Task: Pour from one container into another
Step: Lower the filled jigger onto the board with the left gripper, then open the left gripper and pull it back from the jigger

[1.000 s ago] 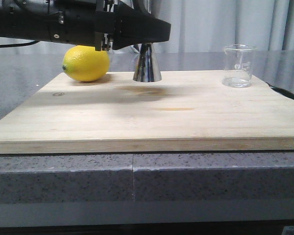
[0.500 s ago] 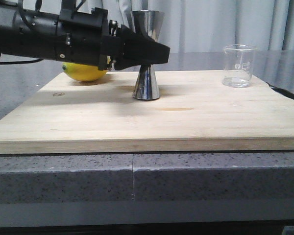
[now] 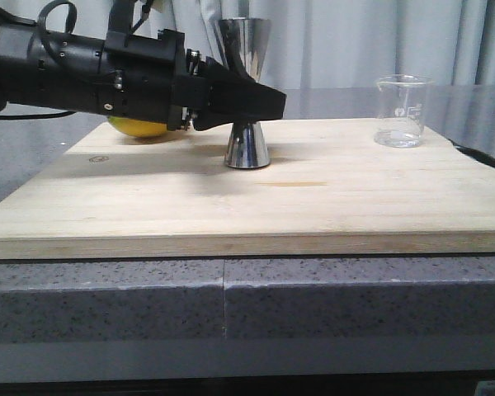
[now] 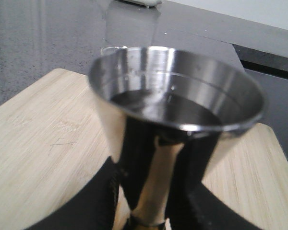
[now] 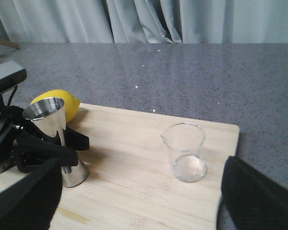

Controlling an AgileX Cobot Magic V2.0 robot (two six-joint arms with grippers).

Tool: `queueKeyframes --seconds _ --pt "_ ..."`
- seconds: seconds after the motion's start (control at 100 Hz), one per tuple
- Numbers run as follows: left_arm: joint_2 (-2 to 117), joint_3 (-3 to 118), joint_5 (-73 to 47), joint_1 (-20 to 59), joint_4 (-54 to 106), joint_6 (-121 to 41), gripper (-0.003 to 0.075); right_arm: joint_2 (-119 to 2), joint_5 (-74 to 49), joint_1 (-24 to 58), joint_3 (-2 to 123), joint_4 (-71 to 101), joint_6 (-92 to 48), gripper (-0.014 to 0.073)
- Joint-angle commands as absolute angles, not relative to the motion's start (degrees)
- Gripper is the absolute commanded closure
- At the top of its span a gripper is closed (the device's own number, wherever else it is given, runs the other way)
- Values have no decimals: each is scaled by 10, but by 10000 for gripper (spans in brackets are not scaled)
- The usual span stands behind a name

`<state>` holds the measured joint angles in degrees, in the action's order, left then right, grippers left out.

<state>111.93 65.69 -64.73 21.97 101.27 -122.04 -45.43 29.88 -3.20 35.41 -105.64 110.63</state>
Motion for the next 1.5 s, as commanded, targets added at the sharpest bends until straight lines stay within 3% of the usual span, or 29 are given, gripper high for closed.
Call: queueKeyframes --seconds 0.0,0.49,0.68,0.99,1.49 --pt "1095 673 -683 224 1060 -1219 462 -450 285 -34 369 -1070 1105 -14" --pt "1095 673 -682 222 1058 -1220 132 -450 285 -34 369 -1070 1105 -14" --pt "1072 673 -663 222 1039 -1214 132 -450 285 -34 369 -1070 1105 -14" --pt "975 673 -541 221 833 -1059 133 -450 285 -34 369 -1070 1105 -14" --pt "736 673 -454 221 327 -531 133 -450 308 -34 369 -1070 1137 -14"
